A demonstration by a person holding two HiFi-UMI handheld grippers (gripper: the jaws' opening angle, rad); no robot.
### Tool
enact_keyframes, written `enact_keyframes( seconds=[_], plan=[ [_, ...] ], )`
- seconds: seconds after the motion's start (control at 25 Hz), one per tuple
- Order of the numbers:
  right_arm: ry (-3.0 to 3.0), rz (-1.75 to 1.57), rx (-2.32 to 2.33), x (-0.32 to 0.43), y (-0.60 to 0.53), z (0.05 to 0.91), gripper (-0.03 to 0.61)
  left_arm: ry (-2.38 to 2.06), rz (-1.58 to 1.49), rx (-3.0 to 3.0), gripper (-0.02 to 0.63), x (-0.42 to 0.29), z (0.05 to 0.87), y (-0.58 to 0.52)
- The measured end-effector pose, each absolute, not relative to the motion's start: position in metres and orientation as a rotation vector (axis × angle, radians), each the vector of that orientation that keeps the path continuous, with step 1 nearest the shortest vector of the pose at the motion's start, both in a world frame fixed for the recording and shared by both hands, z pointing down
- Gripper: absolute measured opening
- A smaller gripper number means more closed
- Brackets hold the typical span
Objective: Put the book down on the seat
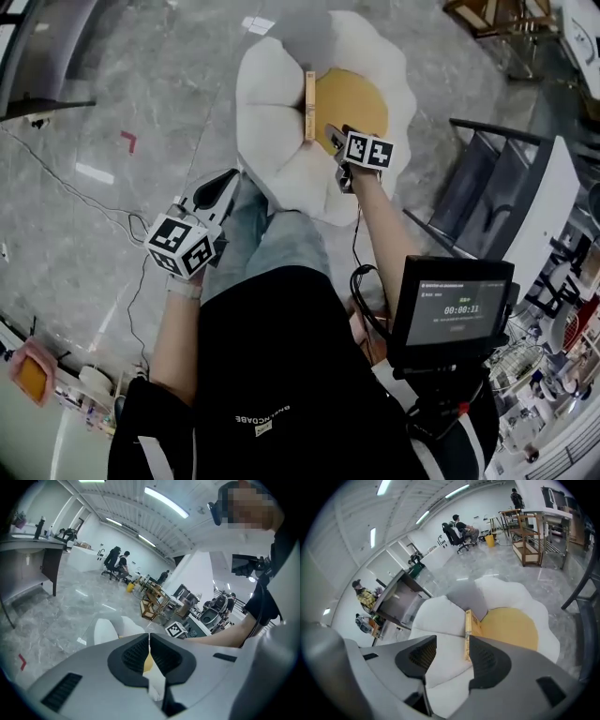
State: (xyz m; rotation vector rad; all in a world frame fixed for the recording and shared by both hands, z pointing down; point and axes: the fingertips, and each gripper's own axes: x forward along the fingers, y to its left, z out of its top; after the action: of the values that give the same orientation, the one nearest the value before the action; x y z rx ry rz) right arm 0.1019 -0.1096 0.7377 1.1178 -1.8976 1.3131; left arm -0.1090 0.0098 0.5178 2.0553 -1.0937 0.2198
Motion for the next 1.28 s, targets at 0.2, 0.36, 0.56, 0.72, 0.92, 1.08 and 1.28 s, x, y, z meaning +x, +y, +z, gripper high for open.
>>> enact_keyframes(
  seconds=[0.2, 0.36, 0.56, 0.72, 0.92, 1.08, 1.28],
  plan=[
    [-1.991, 1.406, 1.115, 0.097, -0.102, 0.670, 0.218, -1.038, 0.231, 2.119, 0.015, -0.086, 0.485, -0.002],
    [-2.071, 1.496, 1.144, 0.092, -0.100, 0.629, 0.216, -0.982, 0.229, 2.176, 0.015, -0.073, 0.474, -0.019],
    [-2.168, 1.622, 1.240, 0.096, -0.095, 0.535, 0.216, -0.890, 0.242, 2.265, 0.015, -0.055, 0.415, -0.035],
    [-2.217, 1.645, 1.317, 0.105, -0.105, 0.501, 0.216, -0.812, 0.253, 2.314, 0.015, -0.040, 0.405, -0.057],
    [-2.294, 1.638, 1.399, 0.112, -0.120, 0.472, 0.216, -0.709, 0.275, 2.366, 0.015, -0.024, 0.406, -0.083],
    [-2.385, 1.592, 1.466, 0.113, -0.107, 0.409, 0.216, -0.635, 0.300, 2.414, 0.015, -0.013, 0.370, -0.081],
    [-2.477, 1.584, 1.528, 0.129, -0.083, 0.364, 0.207, -0.584, 0.300, 2.454, 0.014, 0.011, 0.344, -0.073]
  ],
)
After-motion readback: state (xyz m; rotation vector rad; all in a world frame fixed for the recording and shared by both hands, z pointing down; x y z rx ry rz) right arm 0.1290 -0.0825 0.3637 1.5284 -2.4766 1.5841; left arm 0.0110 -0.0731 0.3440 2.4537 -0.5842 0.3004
